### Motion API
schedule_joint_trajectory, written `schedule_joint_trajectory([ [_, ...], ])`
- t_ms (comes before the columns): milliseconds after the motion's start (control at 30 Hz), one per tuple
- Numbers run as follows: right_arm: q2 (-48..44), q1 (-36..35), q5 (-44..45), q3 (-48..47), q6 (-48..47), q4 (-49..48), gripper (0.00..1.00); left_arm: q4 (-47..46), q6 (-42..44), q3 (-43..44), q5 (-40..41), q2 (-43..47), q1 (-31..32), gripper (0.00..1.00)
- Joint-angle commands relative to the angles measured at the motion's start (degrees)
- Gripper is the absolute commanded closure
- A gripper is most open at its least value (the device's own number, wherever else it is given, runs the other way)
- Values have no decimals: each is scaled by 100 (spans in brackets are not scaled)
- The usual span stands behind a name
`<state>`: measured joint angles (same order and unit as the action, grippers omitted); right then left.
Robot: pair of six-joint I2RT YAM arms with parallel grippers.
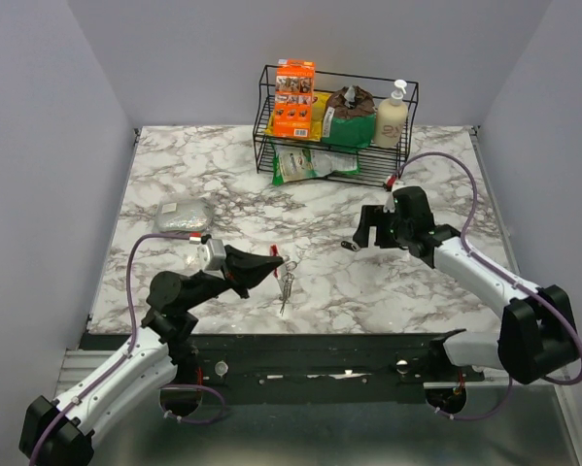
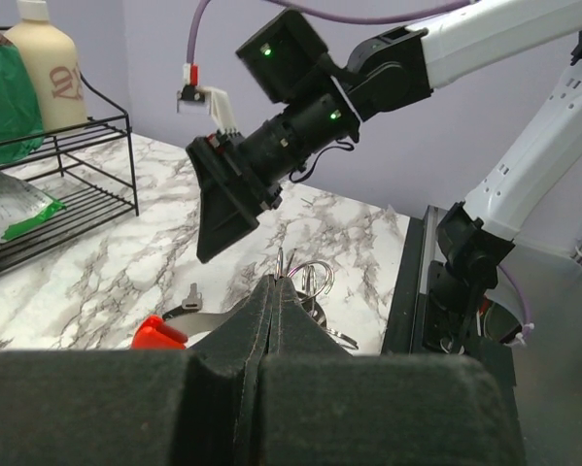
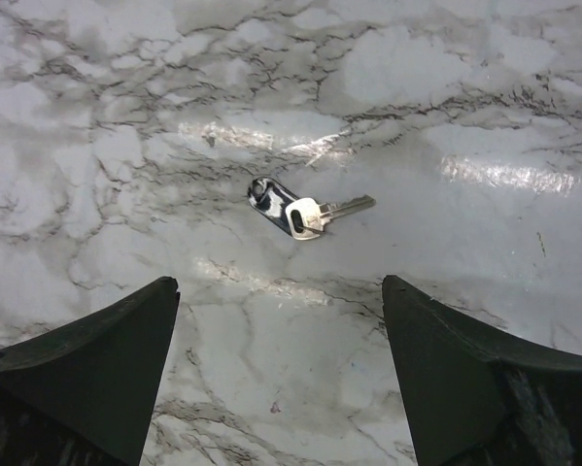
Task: Put the keys on the keyring
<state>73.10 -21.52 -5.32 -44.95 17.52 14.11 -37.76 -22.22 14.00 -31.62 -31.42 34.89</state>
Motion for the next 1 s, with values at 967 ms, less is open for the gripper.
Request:
schedule_joint_trajectory([
  [967,2261,-300,506,-1719,-302,1305,45,5,227,-47,420,75,17,100],
])
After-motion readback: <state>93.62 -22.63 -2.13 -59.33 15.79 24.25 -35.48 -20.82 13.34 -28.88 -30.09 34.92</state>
